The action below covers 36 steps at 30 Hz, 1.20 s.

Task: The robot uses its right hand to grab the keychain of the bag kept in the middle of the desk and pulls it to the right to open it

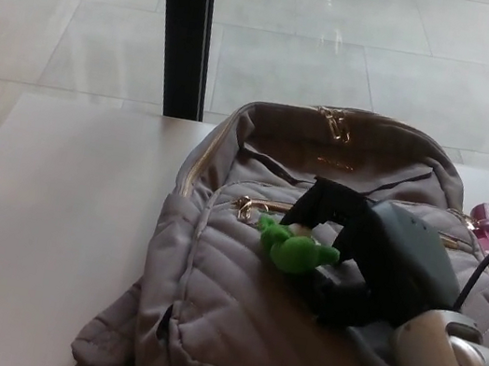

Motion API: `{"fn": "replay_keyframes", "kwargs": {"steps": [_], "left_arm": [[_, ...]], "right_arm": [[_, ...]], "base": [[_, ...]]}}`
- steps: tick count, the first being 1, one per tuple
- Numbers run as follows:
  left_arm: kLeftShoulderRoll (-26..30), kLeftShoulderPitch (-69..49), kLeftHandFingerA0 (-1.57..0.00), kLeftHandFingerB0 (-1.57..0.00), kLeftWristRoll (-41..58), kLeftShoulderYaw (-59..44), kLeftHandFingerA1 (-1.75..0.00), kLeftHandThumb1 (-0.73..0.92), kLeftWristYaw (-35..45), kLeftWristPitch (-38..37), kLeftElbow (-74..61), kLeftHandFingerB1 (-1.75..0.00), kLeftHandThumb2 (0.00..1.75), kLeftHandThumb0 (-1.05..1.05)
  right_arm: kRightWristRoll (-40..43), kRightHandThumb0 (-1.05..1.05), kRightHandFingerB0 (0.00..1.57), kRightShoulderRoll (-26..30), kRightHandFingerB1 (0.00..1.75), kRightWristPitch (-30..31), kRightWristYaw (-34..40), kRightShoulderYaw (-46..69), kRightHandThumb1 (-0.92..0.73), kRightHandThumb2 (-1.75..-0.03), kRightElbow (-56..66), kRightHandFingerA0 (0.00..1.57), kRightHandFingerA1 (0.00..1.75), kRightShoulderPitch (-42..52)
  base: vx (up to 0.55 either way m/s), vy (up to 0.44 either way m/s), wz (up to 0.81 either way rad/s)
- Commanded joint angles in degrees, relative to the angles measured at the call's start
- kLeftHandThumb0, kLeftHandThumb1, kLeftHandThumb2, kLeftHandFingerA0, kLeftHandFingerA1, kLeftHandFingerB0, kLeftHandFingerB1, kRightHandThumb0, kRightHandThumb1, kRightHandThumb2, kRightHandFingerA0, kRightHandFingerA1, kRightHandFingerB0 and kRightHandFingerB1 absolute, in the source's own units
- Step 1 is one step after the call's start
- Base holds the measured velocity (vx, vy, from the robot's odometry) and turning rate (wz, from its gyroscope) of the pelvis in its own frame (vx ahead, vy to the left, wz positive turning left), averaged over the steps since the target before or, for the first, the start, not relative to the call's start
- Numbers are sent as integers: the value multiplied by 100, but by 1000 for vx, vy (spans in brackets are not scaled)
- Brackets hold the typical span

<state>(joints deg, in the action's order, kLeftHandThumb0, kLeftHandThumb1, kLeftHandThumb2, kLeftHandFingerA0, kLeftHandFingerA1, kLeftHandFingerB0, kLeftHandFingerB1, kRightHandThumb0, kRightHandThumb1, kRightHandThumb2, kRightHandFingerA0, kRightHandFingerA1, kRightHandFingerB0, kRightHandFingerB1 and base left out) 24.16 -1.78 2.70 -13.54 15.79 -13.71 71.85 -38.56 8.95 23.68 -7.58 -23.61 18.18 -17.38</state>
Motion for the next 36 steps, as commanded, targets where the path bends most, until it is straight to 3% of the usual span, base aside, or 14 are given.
{"fn": "replay_keyframes", "kwargs": {"steps": [1,6,7,9,10,17,19,21,25,28,29,31,33,36], "left_arm": [[26,-27,-58,-42,62,-48,-57,91,30,59,2,-49,91,-92],[43,-43,-58,-41,84,-63,-53,92,79,46,22,-44,86,-89],[36,-31,-60,-43,82,-66,-53,92,39,66,27,-44,86,-87],[33,-36,-59,-42,95,-82,-57,92,63,29,38,-48,89,-94],[32,-43,-57,-39,91,-74,-59,84,56,31,15,-49,96,-96],[39,-41,-59,-42,49,-26,-57,91,-12,45,-5,-48,92,-92],[53,-40,-59,-41,33,-11,-56,91,-39,27,-11,-48,93,-89],[58,-19,-57,-40,74,-37,-58,86,3,88,-10,-49,96,-94],[75,-18,-54,-38,78,-37,-63,81,62,69,21,-55,121,-84],[62,-60,-56,-38,89,-35,-59,85,85,27,-24,-49,97,-98],[54,-51,-55,-39,131,-71,-55,92,93,83,-26,-46,83,-90],[64,-58,-56,-41,40,-4,-54,92,0,32,-28,-47,86,-91],[60,-40,-54,-39,102,-47,-63,82,68,105,-18,-55,119,-83],[63,-45,-55,-39,73,-26,-56,92,51,58,6,-47,90,-94]], "right_arm": [[-113,-28,76,30,135,80,-69,22,-54,-118,-96,92,175,83],[-155,-26,82,123,107,-44,3,213,-55,-108,-22,100,175,28],[-169,-36,80,117,88,13,-24,239,-53,-107,-9,123,135,12],[-166,-34,81,132,91,61,-126,299,-53,-109,16,122,135,-18],[-203,-28,82,185,92,39,-148,313,-55,-101,13,97,175,-46],[-76,-30,85,498,117,-143,-280,644,-49,-104,-70,97,175,-235],[-95,-37,92,594,112,-124,-347,716,-49,-114,-43,123,137,-288],[-34,-31,79,724,136,-87,-472,849,-56,-105,-50,95,175,-338],[-130,-29,90,864,86,-34,-538,946,-53,-108,-46,100,175,-406],[-124,-35,85,919,88,-62,-580,988,-48,-113,-21,123,135,-368],[-101,-29,90,932,83,-119,-559,1006,-46,-113,-31,101,175,-339],[-35,-30,86,927,99,-6,-684,1047,-50,-111,-2,101,175,-318],[0,-32,79,878,75,171,-771,1125,-59,-93,-8,95,173,-326],[113,-38,80,798,87,254,-787,1266,-53,-105,-68,122,134,-348]], "base": [[0,0,0],[0,0,0],[0,0,0],[0,0,0],[0,0,0],[0,0,0],[0,0,0],[0,0,0],[0,0,0],[0,0,0],[0,0,0],[0,0,0],[0,0,0],[0,0,0]]}}
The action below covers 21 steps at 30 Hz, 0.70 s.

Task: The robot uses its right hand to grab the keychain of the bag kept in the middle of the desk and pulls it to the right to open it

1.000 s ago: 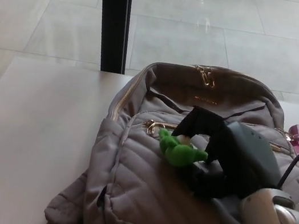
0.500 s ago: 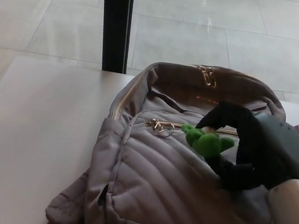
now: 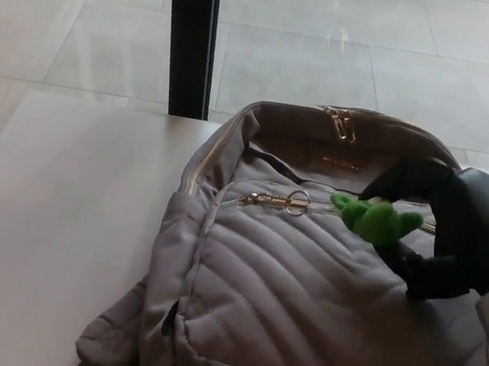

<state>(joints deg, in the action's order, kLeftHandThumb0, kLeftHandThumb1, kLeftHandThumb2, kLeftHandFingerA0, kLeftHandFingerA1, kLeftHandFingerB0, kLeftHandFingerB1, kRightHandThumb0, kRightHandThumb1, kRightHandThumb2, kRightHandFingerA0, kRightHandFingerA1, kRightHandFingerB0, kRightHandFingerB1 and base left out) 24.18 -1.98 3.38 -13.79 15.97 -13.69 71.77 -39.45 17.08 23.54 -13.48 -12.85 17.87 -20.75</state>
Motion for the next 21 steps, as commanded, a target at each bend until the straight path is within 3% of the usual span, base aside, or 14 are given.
{"fn": "replay_keyframes", "kwargs": {"steps": [1,2,3,4,6,7,8,10,14,15,16,17,20,21], "left_arm": [[46,-35,-55,-38,8,4,-56,92,30,53,-25,-47,90,-90],[46,-35,-55,-38,9,5,-56,92,30,53,-26,-47,90,-90],[41,-40,-57,-39,17,-4,-56,92,8,60,-34,-46,91,-94],[53,-46,-55,-39,-29,31,-62,83,-12,17,-17,-55,122,-83],[60,-48,-55,-39,-46,53,-62,83,-18,-2,-9,-55,122,-83],[64,-49,-59,-39,-12,22,-55,91,-24,23,11,-47,92,-95],[66,-61,-57,-39,16,6,-57,86,34,36,3,-49,97,-97],[67,-79,-60,-43,-13,29,-52,92,12,0,5,-44,88,-89],[46,-102,-58,-37,22,4,-57,92,20,20,12,-46,92,-94],[33,-107,-54,-35,48,-20,-62,83,4,42,7,-54,123,-82],[23,-98,-58,-40,39,-17,-58,85,-21,55,20,-49,96,-96],[22,-97,-59,-40,36,-17,-57,91,-20,55,22,-48,90,-93],[26,-108,-59,-42,2,5,-57,92,-44,19,19,-49,92,-96],[29,-114,-58,-38,25,-17,-58,91,5,-16,41,-49,95,-94]], "right_arm": [[347,-28,71,-17,149,291,-171,399,-63,-97,-112,89,175,-34],[345,-28,71,-23,149,285,-180,408,-63,-97,-113,89,175,-34],[525,-29,72,-17,162,254,-151,622,-53,-119,-220,86,175,-44],[617,-28,71,24,161,401,-143,866,-53,-118,-376,86,175,-118],[620,-28,71,23,161,442,-162,959,-53,-118,-443,86,175,-153],[878,-24,72,-39,163,598,-166,1291,-52,-120,-608,86,175,-248],[904,-25,72,4,164,689,-206,1390,-50,-125,-661,88,175,-291],[1059,-23,79,114,160,602,-194,1698,-44,-131,-804,89,175,-310],[1345,-28,77,274,156,617,-137,2279,-40,-134,-947,87,175,-343],[1392,-25,79,259,152,697,-45,2432,-38,-139,-1005,89,175,-371],[1542,-22,81,225,154,746,-1,2642,-37,-138,-1090,89,175,-428],[1569,-20,79,246,152,775,-2,2712,-39,-142,-1135,88,175,-449],[1615,-21,73,238,149,1331,171,3158,-46,-125,-1274,83,175,-669],[1680,-17,79,297,147,1188,226,3289,-43,-131,-1368,86,174,-646]], "base": [[0,0,0],[0,0,0],[0,0,0],[0,0,0],[0,0,0],[0,0,0],[0,0,0],[0,0,0],[0,0,0],[0,0,0],[0,0,0],[0,0,0],[0,0,0],[0,0,0]]}}
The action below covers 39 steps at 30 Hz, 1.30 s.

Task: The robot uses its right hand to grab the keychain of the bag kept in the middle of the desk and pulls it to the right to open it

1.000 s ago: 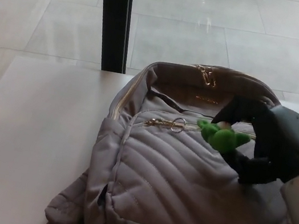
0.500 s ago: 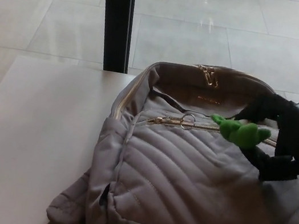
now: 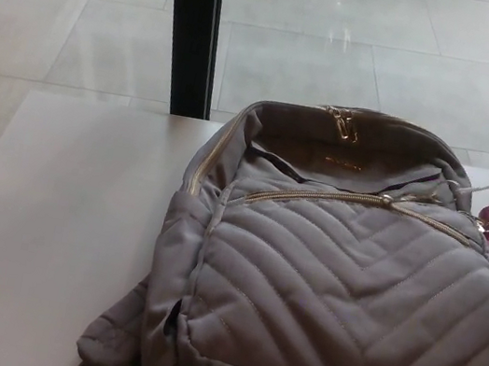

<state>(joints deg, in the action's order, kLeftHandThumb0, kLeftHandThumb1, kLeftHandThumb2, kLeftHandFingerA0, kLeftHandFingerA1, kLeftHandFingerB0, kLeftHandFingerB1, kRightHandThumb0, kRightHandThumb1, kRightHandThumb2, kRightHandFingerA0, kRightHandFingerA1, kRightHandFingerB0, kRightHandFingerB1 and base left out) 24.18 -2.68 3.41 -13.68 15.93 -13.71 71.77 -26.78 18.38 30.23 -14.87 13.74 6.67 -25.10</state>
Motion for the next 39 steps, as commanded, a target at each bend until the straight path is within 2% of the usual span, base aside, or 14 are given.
{"fn": "replay_keyframes", "kwargs": {"steps": [1,9,10,12,16,17,20,21,25,30,35,36,37,39], "left_arm": [[27,-41,-54,-36,17,-28,-61,83,-57,37,35,-54,124,-86],[16,-40,-58,-39,51,-81,-63,83,-58,78,35,-55,124,-88],[34,-59,-61,-42,27,-76,-56,91,-120,52,33,-48,89,-95],[27,-55,-60,-42,71,-118,-57,92,-62,57,44,-48,86,-91],[14,-79,-60,-41,32,-100,-56,92,-64,35,40,-48,88,-91],[21,-88,-55,-38,34,-95,-62,82,-33,55,30,-55,123,-83],[13,-81,-58,-39,106,-157,-58,84,11,95,25,-49,96,-97],[16,-66,-55,-37,83,-143,-62,82,-19,100,37,-55,123,-86],[40,-75,-53,-37,19,-87,-62,83,9,31,47,-55,124,-87],[2,-104,-55,-38,37,-105,-62,83,-38,64,33,-55,124,-86],[45,-116,-54,-37,-39,-24,-61,83,-51,33,16,-55,125,-84],[41,-106,-57,-39,-37,-16,-55,92,-58,55,17,-47,92,-95],[37,-102,-53,-36,-18,-25,-63,83,-36,49,22,-55,124,-82],[1,-102,-53,-37,65,-85,-62,82,19,83,17,-55,123,-84]], "right_arm": [[613,-16,83,45,146,589,457,925,-44,-130,-265,88,174,-255],[722,-22,61,618,138,523,504,1454,-59,-98,-849,77,175,116],[751,-24,59,688,130,535,476,1464,-62,-90,-859,83,175,201],[637,-30,75,913,110,205,504,1364,-61,-91,-952,84,171,524],[813,-27,74,903,133,432,542,1415,-60,-99,-796,91,175,767],[809,-24,73,869,118,442,585,1406,-62,-94,-732,87,175,841],[866,-23,74,950,138,-104,597,1294,-53,-104,-817,80,173,1182],[852,-21,72,933,139,-18,641,1261,-53,-106,-819,87,175,1191],[994,-24,79,830,125,-265,702,1152,-51,-111,-610,92,160,1352],[1025,-17,74,859,153,-504,787,875,-58,-96,-520,85,175,1315],[1173,-16,69,969,148,-157,461,631,-60,-101,-369,80,175,1147],[1227,-9,70,958,144,-109,450,666,-58,-101,-316,87,175,1182],[1251,-11,75,955,140,-107,454,676,-56,-103,-273,88,170,1209],[1294,-12,84,963,117,-223,481,758,-57,-104,-208,86,158,1364]], "base": [[0,0,0],[0,0,0],[0,0,0],[0,0,0],[0,0,0],[0,0,0],[0,0,0],[0,0,0],[0,0,0],[0,0,0],[0,0,0],[0,0,0],[0,0,0],[0,0,0]]}}
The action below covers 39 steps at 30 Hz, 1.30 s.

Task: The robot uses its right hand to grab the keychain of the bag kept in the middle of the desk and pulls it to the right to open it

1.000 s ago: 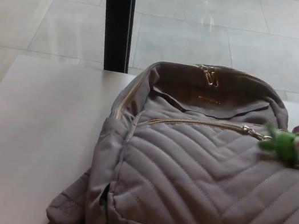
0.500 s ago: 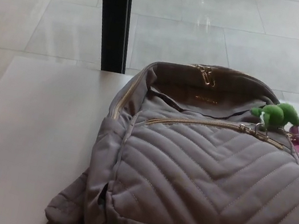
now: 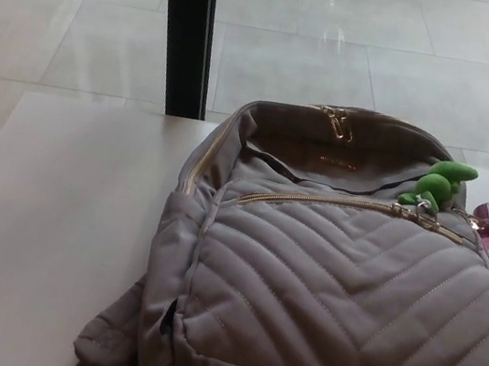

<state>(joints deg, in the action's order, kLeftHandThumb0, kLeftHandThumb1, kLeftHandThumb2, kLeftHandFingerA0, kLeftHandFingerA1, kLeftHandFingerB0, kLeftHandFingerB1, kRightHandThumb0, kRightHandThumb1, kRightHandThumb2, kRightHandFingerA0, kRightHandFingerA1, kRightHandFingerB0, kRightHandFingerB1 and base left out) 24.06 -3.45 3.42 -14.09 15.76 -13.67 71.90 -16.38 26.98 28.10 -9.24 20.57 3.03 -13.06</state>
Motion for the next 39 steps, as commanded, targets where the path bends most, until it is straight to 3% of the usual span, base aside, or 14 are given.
{"fn": "replay_keyframes", "kwargs": {"steps": [1,8,10,13,14,21,23,24,27,29,34,36,38,39], "left_arm": [[12,-25,-53,-37,62,-45,-62,82,35,80,3,-55,123,-84],[-49,-14,-56,-39,69,-69,-55,91,9,137,27,-47,88,-93],[-52,-43,-52,-35,-17,6,-61,84,-50,90,35,-53,124,-83],[-68,-70,-54,-40,16,-14,-53,92,54,33,95,-46,86,-94],[-65,-81,-55,-38,11,-8,-62,82,66,8,91,-55,123,-87],[-80,-284,-57,-39,21,-22,-58,84,12,-53,17,-49,97,-96],[-92,-270,-59,-41,101,-103,-60,84,-45,30,10,-50,96,-97],[-73,-311,-56,-39,110,-116,-64,81,36,-4,45,-56,123,-87],[-45,-375,-52,-35,78,-92,-62,81,97,-70,36,-54,124,-87],[-38,-374,-60,-42,77,-94,-54,92,48,-17,13,-44,85,-91],[148,-257,-52,-36,152,-234,-61,81,78,103,46,-54,122,-85],[175,-254,-58,-39,148,-252,-55,92,113,111,54,-46,90,-94],[183,-181,-58,-39,57,-187,-54,92,81,115,74,-45,84,-93],[186,-161,-59,-39,61,-188,-59,82,89,131,82,-50,95,-99]], "right_arm": [[260,-12,84,106,117,-6,-81,73,-57,-104,161,86,158,164],[729,-34,59,181,50,-256,-216,973,-71,-61,133,93,103,1079],[1222,-38,33,64,36,58,-161,1909,-71,-62,-203,75,67,1298],[1285,-38,23,132,32,-327,222,2675,-70,-61,-1084,74,99,1652],[1401,-38,18,152,30,-405,383,3010,-68,-61,-1578,72,138,1720],[2120,-31,1,-42,44,-718,785,4355,-51,-93,-3422,86,113,2180],[2199,-41,11,-256,27,-566,691,4379,-68,-60,-4085,70,145,2461],[2247,-35,11,-497,26,-712,462,4301,-73,-63,-4167,51,85,2664],[2176,-42,13,-559,29,-711,157,4025,-70,-67,-4482,38,55,2828],[2166,-41,16,-543,28,-675,46,3904,-71,-61,-4547,40,58,2809],[2405,-48,1,-756,30,-612,-247,3657,-67,-82,-4393,5,44,2754],[2433,-44,10,-791,22,-521,-292,3525,-70,-63,-4249,16,41,2818],[2490,-28,0,-843,50,-415,-484,3282,-65,-110,-3900,1,52,2995],[2532,-41,9,-851,21,-422,-482,3243,-71,-63,-3862,14,43,3026]], "base": [[0,0,0],[0,0,0],[0,0,0],[0,0,0],[0,0,0],[0,0,0],[0,0,0],[0,0,0],[0,0,0],[0,0,0],[0,0,0],[0,0,0],[0,0,0],[0,0,0]]}}
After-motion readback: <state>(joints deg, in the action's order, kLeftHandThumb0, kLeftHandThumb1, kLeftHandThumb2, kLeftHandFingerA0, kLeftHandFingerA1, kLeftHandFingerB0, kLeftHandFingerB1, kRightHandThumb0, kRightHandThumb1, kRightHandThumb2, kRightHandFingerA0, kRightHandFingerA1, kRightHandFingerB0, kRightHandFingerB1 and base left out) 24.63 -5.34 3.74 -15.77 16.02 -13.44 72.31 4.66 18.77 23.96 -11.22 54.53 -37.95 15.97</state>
